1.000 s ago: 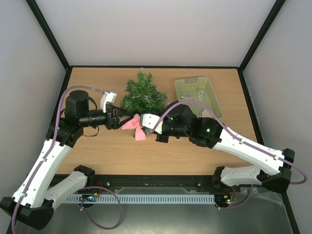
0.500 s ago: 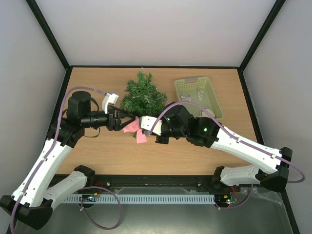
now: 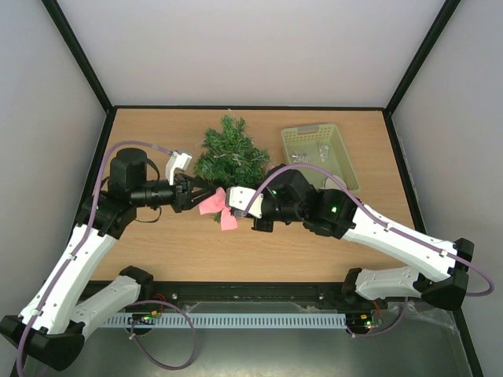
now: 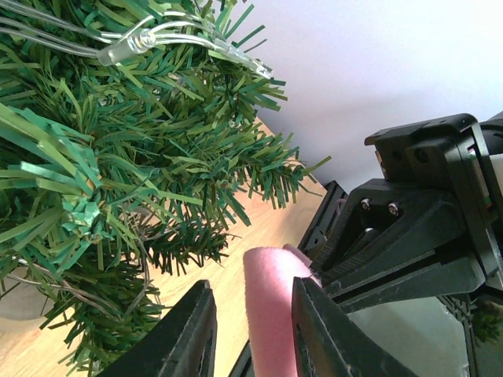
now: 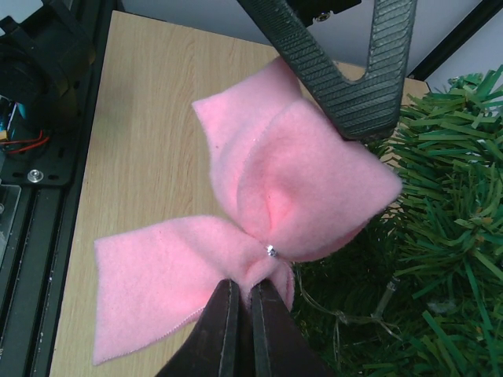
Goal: Decorate the small christmas tree
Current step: Place the decoration item on the Christmas tree.
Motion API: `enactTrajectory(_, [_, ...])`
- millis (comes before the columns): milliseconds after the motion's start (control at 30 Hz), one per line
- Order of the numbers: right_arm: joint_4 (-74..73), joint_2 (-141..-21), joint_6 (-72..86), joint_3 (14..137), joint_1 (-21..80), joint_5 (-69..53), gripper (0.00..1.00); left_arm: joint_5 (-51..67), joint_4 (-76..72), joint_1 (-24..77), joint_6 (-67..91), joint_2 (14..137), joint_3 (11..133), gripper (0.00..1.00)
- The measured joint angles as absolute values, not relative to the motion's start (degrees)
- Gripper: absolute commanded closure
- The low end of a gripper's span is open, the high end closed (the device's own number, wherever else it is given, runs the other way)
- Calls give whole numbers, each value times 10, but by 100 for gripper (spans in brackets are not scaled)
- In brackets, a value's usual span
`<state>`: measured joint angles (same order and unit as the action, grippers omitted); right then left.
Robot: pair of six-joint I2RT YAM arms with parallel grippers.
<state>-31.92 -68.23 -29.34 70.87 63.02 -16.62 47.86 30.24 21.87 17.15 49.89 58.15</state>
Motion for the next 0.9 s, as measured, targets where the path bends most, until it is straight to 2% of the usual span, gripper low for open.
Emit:
enactTrajectory(133, [-319, -681, -293, 709, 630, -166, 98, 484, 303, 219, 171, 499, 581, 63])
enactTrajectory(200, [-319, -681, -293, 709, 630, -166, 98, 491, 304, 219, 170, 499, 581, 63])
enactTrajectory(233, [-319, -681, -293, 709, 630, -166, 98, 495, 304, 219, 169, 499, 581, 67])
enactTrajectory(333, [-319, -681, -293, 709, 630, -166, 98, 505, 306, 219, 168, 499, 581, 93])
enactTrajectory(400, [-319, -681, -292, 709, 630, -166, 97, 512, 307, 219, 166, 499, 581, 98])
enactTrajectory(433, [-319, -681, -290, 709, 630, -166, 95, 514, 307, 220, 164, 499, 581, 98])
enactTrajectory(533, [-314, -679, -272, 707, 630, -170, 80, 515, 308, 220, 159, 496, 581, 98])
enactTrajectory(700, [-253, -623, -200, 650, 630, -177, 40, 514, 289, 220, 160, 479, 581, 98])
enactTrajectory(767, [-226, -588, -155, 621, 630, -181, 36, 515, 272, 220, 165, 469, 581, 98])
enactTrajectory(900, [-161, -535, -26, 577, 631, -181, 42, 517, 227, 220, 176, 442, 569, 98])
